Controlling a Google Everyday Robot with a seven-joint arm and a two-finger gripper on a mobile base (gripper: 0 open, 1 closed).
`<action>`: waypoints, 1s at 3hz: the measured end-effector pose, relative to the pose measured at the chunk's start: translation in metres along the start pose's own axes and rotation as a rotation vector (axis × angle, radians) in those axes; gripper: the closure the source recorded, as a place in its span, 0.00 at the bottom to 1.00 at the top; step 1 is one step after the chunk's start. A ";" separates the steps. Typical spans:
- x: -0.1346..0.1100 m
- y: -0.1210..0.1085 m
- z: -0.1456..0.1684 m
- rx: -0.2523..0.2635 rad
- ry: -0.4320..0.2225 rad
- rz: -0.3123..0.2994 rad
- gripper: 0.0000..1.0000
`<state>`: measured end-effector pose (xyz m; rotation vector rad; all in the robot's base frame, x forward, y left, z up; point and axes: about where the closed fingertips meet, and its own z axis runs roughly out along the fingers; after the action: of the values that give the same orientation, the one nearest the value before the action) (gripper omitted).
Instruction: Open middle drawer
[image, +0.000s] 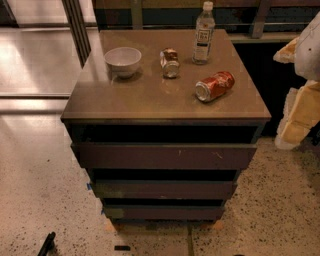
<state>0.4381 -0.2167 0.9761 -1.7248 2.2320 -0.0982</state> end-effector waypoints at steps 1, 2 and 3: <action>0.000 0.000 0.000 0.000 0.000 0.000 0.00; -0.001 0.003 0.011 0.024 -0.060 0.016 0.00; -0.006 0.036 0.030 0.041 -0.186 0.126 0.00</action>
Offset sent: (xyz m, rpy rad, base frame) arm 0.0032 0.0115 -0.0457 0.2156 -0.1254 -0.0210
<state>0.4144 -0.1974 0.9398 -1.5015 2.1790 0.0431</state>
